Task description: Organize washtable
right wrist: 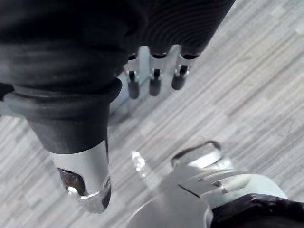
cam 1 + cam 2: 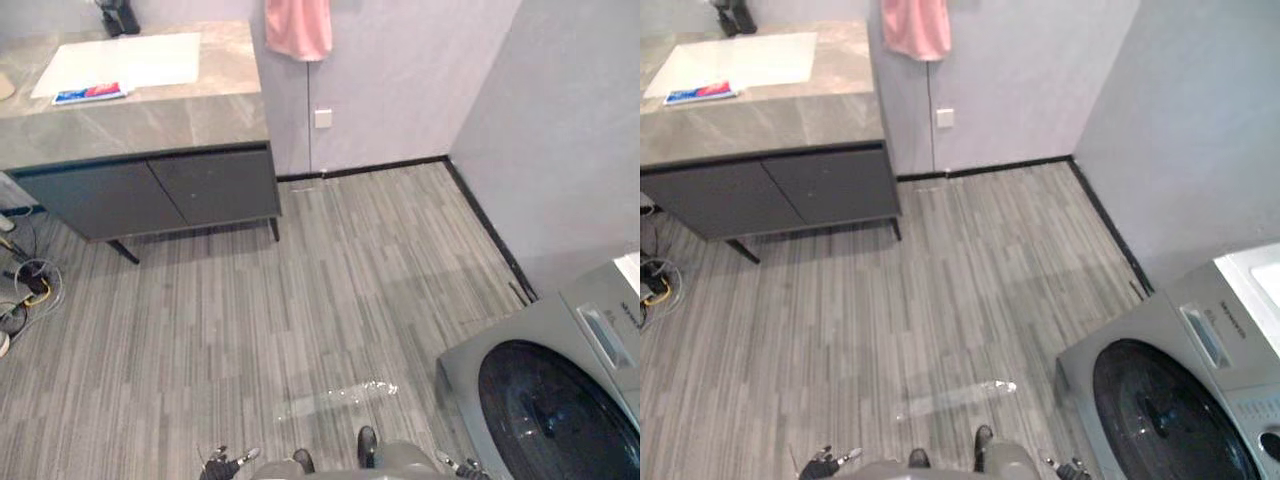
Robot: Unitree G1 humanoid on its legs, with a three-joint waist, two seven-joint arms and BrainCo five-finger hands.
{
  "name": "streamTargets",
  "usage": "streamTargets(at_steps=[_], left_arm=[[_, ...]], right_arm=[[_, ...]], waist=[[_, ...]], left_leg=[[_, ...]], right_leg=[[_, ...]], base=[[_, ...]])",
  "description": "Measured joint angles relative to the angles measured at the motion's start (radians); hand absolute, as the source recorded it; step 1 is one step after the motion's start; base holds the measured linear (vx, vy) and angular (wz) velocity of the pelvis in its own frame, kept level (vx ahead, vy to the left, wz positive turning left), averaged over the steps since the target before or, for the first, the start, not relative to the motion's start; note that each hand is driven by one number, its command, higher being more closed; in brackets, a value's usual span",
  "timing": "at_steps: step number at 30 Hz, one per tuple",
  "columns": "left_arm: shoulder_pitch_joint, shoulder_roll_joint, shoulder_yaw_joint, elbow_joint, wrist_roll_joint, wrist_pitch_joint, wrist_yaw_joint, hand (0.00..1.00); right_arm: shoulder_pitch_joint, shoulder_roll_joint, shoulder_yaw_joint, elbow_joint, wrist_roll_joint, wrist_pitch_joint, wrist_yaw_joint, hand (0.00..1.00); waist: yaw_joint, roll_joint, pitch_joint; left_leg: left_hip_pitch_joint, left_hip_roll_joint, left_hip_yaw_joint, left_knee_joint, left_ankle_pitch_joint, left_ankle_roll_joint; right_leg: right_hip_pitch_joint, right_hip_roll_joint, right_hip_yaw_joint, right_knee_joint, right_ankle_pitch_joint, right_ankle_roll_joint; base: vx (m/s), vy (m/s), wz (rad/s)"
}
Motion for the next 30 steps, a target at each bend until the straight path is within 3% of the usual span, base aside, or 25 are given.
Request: streamTargets(at_steps=[1,4,6,7,8,9,10,11,12,13,16,17,18,19,20,23,24,26,28,30], left_arm=[[-0.004,0.000,0.000,0.001,0.000,0.001,0.000,0.00],[-0.013,0.004,0.005,0.007,0.008,0.008,-0.004,0.00],[-0.011,0.007,0.041,0.008,0.027,0.010,-0.016,0.00],[-0.010,0.005,0.045,0.009,0.027,0.011,-0.017,0.00],[-0.008,-0.012,0.054,0.010,0.028,0.015,-0.021,0.00],[-0.010,-0.028,0.073,0.010,0.031,0.017,-0.024,0.00],[-0.010,-0.031,0.083,0.008,0.033,0.016,-0.025,0.00],[-0.009,-0.041,0.111,0.002,0.026,0.019,-0.025,0.00],[-0.004,-0.048,0.125,-0.002,0.023,0.018,-0.023,0.00],[0.011,-0.052,0.133,-0.022,0.010,0.018,-0.023,0.00],[0.018,-0.057,0.128,-0.046,-0.029,0.017,-0.017,0.00],[0.017,-0.057,0.126,-0.049,-0.036,0.016,-0.015,0.00],[0.017,-0.056,0.117,-0.052,-0.054,0.014,-0.010,0.00],[0.022,-0.049,0.105,-0.063,-0.066,0.014,-0.001,0.00],[0.026,-0.045,0.099,-0.070,-0.074,0.013,0.000,0.00],[0.022,-0.028,0.042,-0.081,-0.115,-0.005,0.001,0.00],[0.028,-0.032,0.018,-0.079,-0.136,-0.007,0.005,0.00],[0.050,-0.042,0.010,-0.077,-0.168,-0.014,0.006,0.00],[0.042,-0.021,-0.008,-0.078,-0.181,-0.025,0.003,0.00],[0.025,-0.014,-0.002,-0.066,-0.193,-0.027,0.002,0.00]], right_arm=[[0.000,0.000,-0.003,0.000,0.001,0.000,0.000,0.00],[-0.011,0.001,-0.005,-0.001,0.012,0.000,0.000,0.00],[-0.006,0.008,-0.004,0.007,0.012,0.003,0.000,0.00],[-0.007,0.005,-0.004,0.007,0.013,0.004,0.001,0.00],[-0.008,-0.002,-0.004,0.007,0.014,0.004,0.007,0.00],[-0.015,-0.017,-0.005,0.006,0.022,0.003,0.012,0.00],[-0.023,-0.018,-0.006,0.006,0.032,0.002,0.015,0.00],[-0.027,-0.018,-0.008,0.009,0.031,0.001,0.014,0.00],[-0.021,-0.014,-0.020,0.009,0.031,0.000,0.012,0.00],[-0.012,-0.007,-0.024,0.009,0.028,-0.003,0.009,0.00],[-0.009,-0.018,0.005,0.011,0.005,-0.003,-0.001,0.00],[-0.009,-0.017,0.005,0.011,-0.002,-0.003,-0.002,0.00],[-0.010,-0.017,0.005,0.017,-0.009,-0.002,-0.002,0.00],[-0.009,-0.010,0.005,0.019,-0.011,-0.001,-0.002,0.00],[-0.010,-0.006,0.005,0.019,-0.011,-0.001,-0.002,0.00],[-0.015,-0.001,0.006,0.018,-0.021,-0.001,-0.003,0.00],[-0.010,-0.016,0.018,0.017,-0.025,-0.002,-0.002,0.00],[-0.006,-0.047,0.056,0.015,-0.042,0.000,-0.005,0.00],[-0.005,-0.034,0.072,0.019,-0.050,0.001,-0.003,0.00],[-0.003,-0.026,0.084,0.025,-0.069,0.003,-0.002,0.00]], waist=[[0.001,0.001,0.000],[-0.003,-0.002,0.005],[-0.010,-0.022,0.006],[-0.011,-0.018,0.007],[-0.025,0.000,0.000],[-0.027,0.037,-0.005],[-0.022,0.039,-0.004],[-0.020,0.033,-0.004],[-0.021,0.028,-0.005],[-0.018,0.021,-0.008],[-0.005,0.019,-0.009],[0.002,0.016,-0.007],[0.010,0.011,-0.004],[0.012,-0.005,-0.004],[0.015,-0.014,-0.004],[0.032,-0.027,-0.004],[0.031,-0.008,-0.008],[0.054,0.033,-0.023],[0.055,0.007,-0.027],[0.061,-0.023,-0.036]], left_leg=[[0.000,0.010,0.005,0.000,-0.003,-0.004],[0.008,0.060,0.027,0.006,-0.027,-0.051],[0.051,0.070,0.029,0.017,-0.063,-0.109],[0.064,0.078,0.029,0.018,-0.072,-0.123],[0.074,0.117,0.027,0.020,-0.073,-0.149],[0.085,0.153,0.035,0.028,-0.053,-0.179],[0.086,0.166,0.038,0.039,-0.031,-0.211],[0.075,0.185,0.028,0.104,0.012,-0.220],[0.047,0.207,0.021,0.203,0.033,-0.199],[-0.008,0.258,0.001,0.401,0.073,-0.141],[-0.132,0.343,-0.026,0.720,0.063,-0.110],[-0.153,0.346,-0.027,0.756,0.045,-0.094],[-0.188,0.342,-0.025,0.789,-0.013,-0.095],[-0.219,0.322,-0.014,0.775,-0.053,-0.103],[-0.237,0.305,-0.009,0.756,-0.064,-0.103],[-0.323,0.179,-0.036,0.524,-0.075,-0.108],[-0.325,0.128,-0.104,0.351,-0.067,-0.118],[-0.317,0.096,-0.150,0.304,0.018,-0.124],[-0.323,0.072,-0.151,0.308,0.004,-0.101],[-0.324,0.056,-0.130,0.365,-0.014,-0.036]], right_leg=[[-0.017,-0.005,-0.008,-0.022,0.002,-0.001],[-0.065,-0.028,-0.058,-0.203,0.102,0.009],[-0.067,-0.063,-0.062,-0.261,0.157,0.007],[-0.068,-0.067,-0.066,-0.247,0.208,0.002],[-0.071,-0.043,-0.075,-0.202,0.241,-0.015],[-0.084,-0.012,-0.097,-0.160,0.190,-0.042],[-0.088,-0.006,-0.100,-0.132,0.177,-0.045],[-0.070,-0.002,-0.104,-0.109,0.152,-0.060],[-0.037,0.002,-0.109,-0.114,0.144,-0.073],[0.041,0.009,-0.123,-0.161,0.132,-0.091],[0.150,0.033,-0.129,-0.241,0.121,-0.107],[0.172,0.033,-0.122,-0.256,0.118,-0.110],[0.223,0.030,-0.112,-0.292,0.116,-0.110],[0.265,0.008,-0.104,-0.304,0.092,-0.085],[0.280,-0.006,-0.097,-0.302,0.074,-0.076],[0.301,-0.086,-0.061,-0.263,-0.001,-0.028],[0.294,-0.096,-0.034,-0.239,-0.030,0.005],[0.302,-0.085,0.023,-0.239,-0.039,0.028],[0.293,-0.071,0.024,-0.168,-0.051,0.021],[0.332,-0.072,0.036,-0.254,-0.034,0.011]], base=[[0.06,-0.010,-0.36],[0.17,-0.062,-0.25],[0.34,-0.157,-0.03],[0.46,-0.205,0.15],[0.55,-0.219,0.12],[0.59,-0.217,0.07],[0.58,-0.236,-0.04],[0.52,-0.277,-0.05],[0.58,-0.356,0.08],[0.46,-0.286,0.10],[0.41,-0.173,0.00],[0.32,-0.081,-0.02],[0.27,-0.026,0.08],[0.25,0.007,0.10],[0.21,0.071,0.07],[0.15,0.185,-0.10],[0.08,0.248,-0.35],[0.24,0.345,-0.77],[0.28,0.193,-0.32],[0.28,0.137,-0.24]])
